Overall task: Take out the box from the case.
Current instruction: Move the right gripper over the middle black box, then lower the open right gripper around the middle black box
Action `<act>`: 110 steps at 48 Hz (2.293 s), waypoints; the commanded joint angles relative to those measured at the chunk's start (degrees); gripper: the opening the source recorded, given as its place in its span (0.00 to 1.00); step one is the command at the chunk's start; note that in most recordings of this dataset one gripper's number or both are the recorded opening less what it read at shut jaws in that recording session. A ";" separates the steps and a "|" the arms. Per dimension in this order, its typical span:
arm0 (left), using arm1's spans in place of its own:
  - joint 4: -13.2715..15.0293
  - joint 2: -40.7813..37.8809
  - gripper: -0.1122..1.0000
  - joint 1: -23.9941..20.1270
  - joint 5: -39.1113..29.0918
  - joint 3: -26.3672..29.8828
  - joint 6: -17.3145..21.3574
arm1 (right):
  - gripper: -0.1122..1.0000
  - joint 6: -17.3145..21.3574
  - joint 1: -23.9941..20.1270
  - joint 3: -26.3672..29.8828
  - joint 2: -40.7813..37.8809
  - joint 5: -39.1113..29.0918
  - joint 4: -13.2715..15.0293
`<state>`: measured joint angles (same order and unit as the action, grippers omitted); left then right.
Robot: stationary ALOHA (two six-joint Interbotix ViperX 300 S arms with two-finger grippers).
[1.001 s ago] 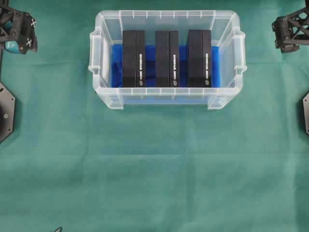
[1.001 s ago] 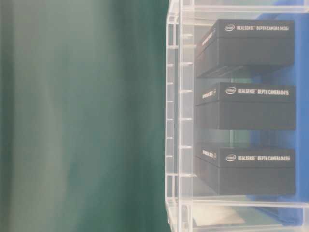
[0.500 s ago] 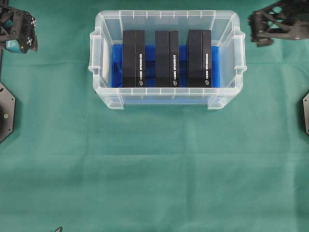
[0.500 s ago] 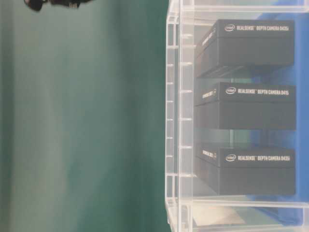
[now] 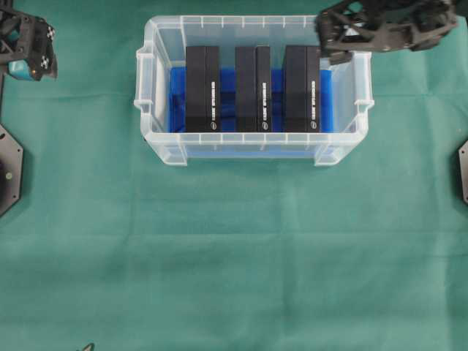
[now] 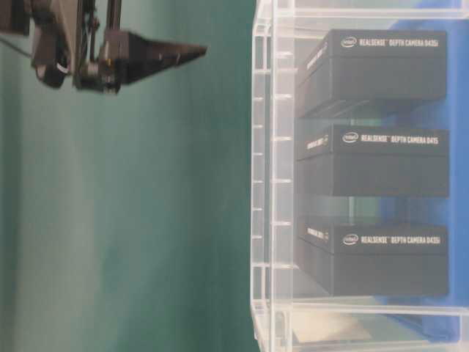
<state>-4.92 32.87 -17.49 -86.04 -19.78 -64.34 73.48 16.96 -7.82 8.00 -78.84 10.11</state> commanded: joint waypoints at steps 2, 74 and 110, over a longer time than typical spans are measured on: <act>0.09 0.18 0.95 -0.18 0.26 0.88 0.00 | 0.95 0.35 -0.70 3.78 -1.67 0.62 -0.09; 0.44 0.53 0.95 -0.18 0.26 0.88 0.35 | 0.95 0.44 -3.43 22.94 -18.98 3.25 -3.34; 0.53 0.53 0.95 -0.18 0.26 0.88 0.09 | 0.95 0.44 -3.43 22.94 -18.98 3.25 -3.34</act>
<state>-4.48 32.96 -17.58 -85.96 -19.78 -64.16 73.83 13.62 13.71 -11.95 -75.50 6.86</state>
